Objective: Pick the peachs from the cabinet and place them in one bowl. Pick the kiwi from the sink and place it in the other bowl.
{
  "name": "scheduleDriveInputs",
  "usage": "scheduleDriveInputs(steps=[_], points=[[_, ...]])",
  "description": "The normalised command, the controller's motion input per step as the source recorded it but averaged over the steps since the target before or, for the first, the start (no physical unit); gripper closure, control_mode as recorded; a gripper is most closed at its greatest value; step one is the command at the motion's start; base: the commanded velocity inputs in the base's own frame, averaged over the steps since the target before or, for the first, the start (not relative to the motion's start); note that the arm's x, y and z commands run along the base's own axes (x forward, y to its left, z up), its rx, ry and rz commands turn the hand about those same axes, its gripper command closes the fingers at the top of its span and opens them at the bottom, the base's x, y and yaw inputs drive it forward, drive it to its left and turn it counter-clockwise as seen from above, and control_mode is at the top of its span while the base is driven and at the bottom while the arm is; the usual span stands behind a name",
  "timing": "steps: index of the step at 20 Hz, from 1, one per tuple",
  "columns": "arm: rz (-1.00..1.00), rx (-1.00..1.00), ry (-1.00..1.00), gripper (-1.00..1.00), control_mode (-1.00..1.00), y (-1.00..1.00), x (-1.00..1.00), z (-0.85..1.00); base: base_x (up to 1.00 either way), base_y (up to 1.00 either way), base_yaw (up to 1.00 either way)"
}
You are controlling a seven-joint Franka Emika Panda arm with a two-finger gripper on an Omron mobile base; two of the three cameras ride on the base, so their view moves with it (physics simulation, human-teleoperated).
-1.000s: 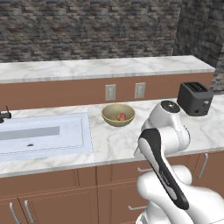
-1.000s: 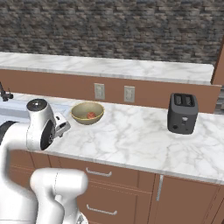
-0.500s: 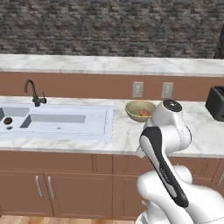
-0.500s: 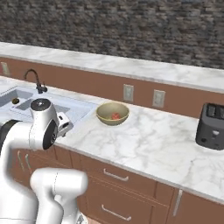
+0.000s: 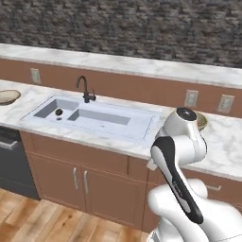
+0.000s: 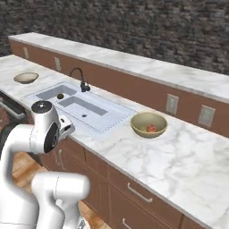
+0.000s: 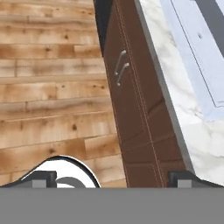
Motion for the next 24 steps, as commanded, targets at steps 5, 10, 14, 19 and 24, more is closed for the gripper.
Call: scheduleDriveInputs(steps=[5, 10, 14, 19, 24], points=[[0.00, 0.00, 0.00, -1.00, 1.00, 0.00, 0.00, 0.00, -0.09, 0.00, 0.50], [0.00, 0.00, 0.00, -1.00, 1.00, 0.00, 0.00, 0.00, -0.11, 0.00, 0.50], [0.00, 0.00, 0.00, -1.00, 1.00, 0.00, 0.00, 0.00, -0.09, 0.00, 0.50], [0.00, 0.00, 0.00, -1.00, 1.00, 0.00, 0.00, 0.00, -0.08, 0.00, 0.50], [0.00, 0.00, 0.00, -1.00, 1.00, 0.00, 0.00, 0.00, -0.06, 0.00, 0.50]])
